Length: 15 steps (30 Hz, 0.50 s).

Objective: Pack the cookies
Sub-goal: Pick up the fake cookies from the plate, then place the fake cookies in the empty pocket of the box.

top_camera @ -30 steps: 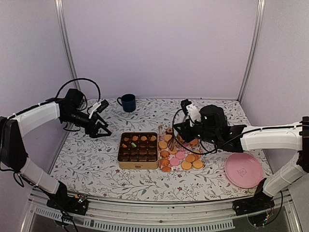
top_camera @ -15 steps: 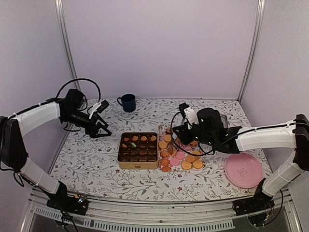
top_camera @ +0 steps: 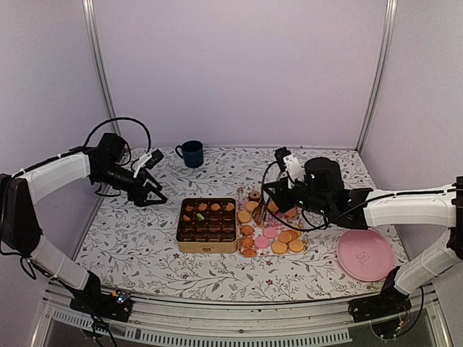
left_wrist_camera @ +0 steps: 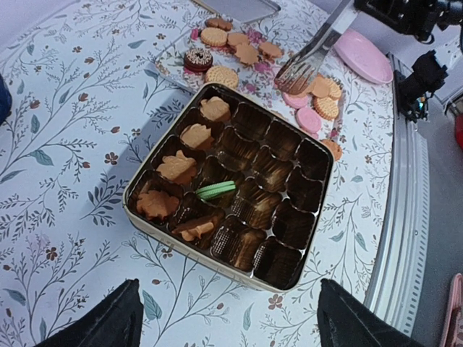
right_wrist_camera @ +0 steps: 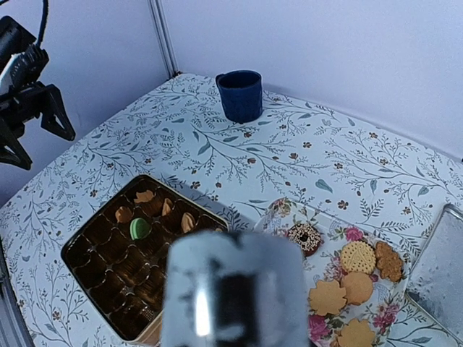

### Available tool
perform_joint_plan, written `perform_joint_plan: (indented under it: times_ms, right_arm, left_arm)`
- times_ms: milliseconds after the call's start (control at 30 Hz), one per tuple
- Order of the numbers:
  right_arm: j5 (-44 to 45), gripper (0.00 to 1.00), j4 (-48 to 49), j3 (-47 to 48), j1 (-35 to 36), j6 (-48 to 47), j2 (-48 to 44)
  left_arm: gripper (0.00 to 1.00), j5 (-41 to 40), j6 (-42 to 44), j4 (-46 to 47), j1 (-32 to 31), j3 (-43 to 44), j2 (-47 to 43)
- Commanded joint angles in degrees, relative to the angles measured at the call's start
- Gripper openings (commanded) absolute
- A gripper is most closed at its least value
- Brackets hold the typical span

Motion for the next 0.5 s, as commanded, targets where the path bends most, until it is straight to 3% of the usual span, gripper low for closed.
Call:
perform_joint_plan:
  times_ms: [0, 467]
  right_arm:
    - [-1.7, 0.04, 1.5, 5.1, -0.1, -0.2, -3.6]
    - [-9.6, 0.04, 3.1, 27.0, 4.1, -6.1, 17.5]
  left_arm:
    - [0.83, 0.2, 0.1, 0.1, 0.1, 1.1, 0.1]
    - [0.85, -1.3, -1.3, 0.4, 0.4, 0.8, -0.4]
